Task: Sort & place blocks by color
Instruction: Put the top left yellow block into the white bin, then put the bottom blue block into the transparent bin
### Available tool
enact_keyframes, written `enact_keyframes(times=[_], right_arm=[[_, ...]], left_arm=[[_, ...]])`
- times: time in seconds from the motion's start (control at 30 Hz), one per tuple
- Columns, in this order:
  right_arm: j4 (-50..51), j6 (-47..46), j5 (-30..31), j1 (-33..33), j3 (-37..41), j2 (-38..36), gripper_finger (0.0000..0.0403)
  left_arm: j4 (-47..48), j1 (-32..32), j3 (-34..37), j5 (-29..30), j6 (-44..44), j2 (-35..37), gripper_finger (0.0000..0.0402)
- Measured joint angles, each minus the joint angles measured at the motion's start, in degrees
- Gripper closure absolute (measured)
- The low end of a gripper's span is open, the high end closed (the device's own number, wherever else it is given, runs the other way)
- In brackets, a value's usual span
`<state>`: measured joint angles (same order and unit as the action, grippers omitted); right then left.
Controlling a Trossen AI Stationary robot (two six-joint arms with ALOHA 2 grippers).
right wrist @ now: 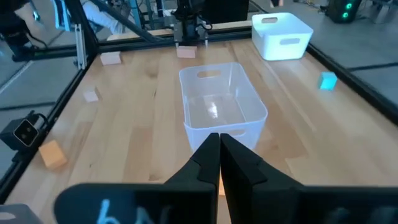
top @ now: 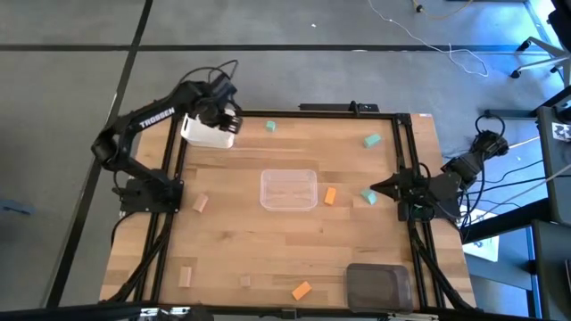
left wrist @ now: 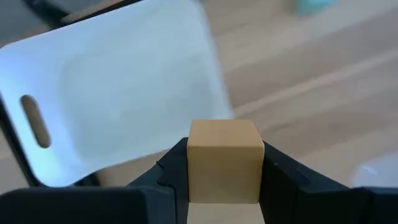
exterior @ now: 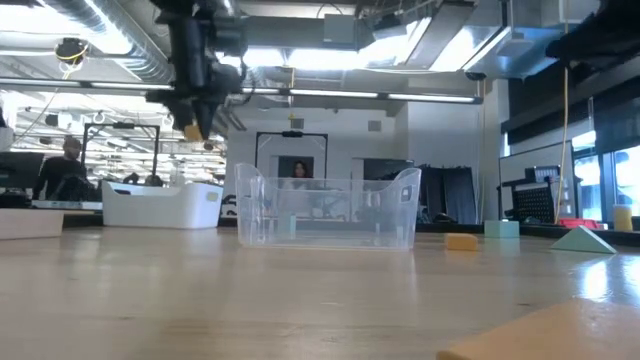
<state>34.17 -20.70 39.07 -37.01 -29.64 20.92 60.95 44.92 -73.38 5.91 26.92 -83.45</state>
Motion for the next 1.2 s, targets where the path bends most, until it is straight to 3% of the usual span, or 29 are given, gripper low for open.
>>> enact_keyframes(times=[0.37,0.77,0.97,1.2], right_arm=[[0.54,0.69,-0.09,0.0,-3.14,7.02,0.0389],[-1.01,-1.62,-0.15,0.0,-3.18,9.47,0.0389],[-1.33,-1.52,-0.13,0.0,-3.18,9.45,0.0389],[-1.33,-1.44,-0.13,-0.02,-3.18,9.45,0.0389]], left_arm=[[-6.08,9.51,4.33,-1.02,-0.48,-8.05,0.0278],[-10.75,12.24,4.69,-0.9,-1.97,-15.55,0.0276],[-11.52,12.22,4.69,0.09,-1.53,-15.55,0.0213],[-11.53,12.21,4.69,0.61,-1.57,-15.55,0.0206]])
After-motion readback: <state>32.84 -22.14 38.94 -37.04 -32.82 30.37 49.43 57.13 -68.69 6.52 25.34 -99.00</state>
